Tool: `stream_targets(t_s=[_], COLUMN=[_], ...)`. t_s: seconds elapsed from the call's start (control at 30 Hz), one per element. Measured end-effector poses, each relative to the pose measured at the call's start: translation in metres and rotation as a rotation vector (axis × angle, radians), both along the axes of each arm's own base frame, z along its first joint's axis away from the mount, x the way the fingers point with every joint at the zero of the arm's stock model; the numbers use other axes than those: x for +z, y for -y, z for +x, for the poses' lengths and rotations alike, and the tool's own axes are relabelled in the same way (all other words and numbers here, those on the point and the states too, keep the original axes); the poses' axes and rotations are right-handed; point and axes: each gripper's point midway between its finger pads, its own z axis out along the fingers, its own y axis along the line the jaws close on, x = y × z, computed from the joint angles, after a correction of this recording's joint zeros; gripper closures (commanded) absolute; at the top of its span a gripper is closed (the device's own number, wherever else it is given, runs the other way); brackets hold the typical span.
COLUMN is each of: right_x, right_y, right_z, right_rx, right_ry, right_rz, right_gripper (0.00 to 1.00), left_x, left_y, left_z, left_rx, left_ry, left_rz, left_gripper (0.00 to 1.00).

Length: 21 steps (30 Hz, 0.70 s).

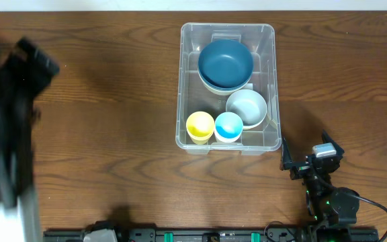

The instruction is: Pack container

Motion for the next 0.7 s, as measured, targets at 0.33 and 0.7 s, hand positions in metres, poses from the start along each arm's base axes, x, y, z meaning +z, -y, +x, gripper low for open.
stream_targets(t_s=[0.33,0.7], right_x=[0.000,0.000], right_y=[0.000,0.000], right_z=[0.000,0.000], right_rx=[0.000,0.000], right_ry=[0.000,0.000], right_rz=[0.000,0.000], right_gripper=[0.01,0.01], left_x=[0.006,-0.144], left_y=[0.040,0.044], left_z=[-0.158,-0.154], left_rx=[-0.131,-0.173], left_ry=[0.307,0.127], left_rz=[0.029,0.010], left_gripper=[0.02,0.02])
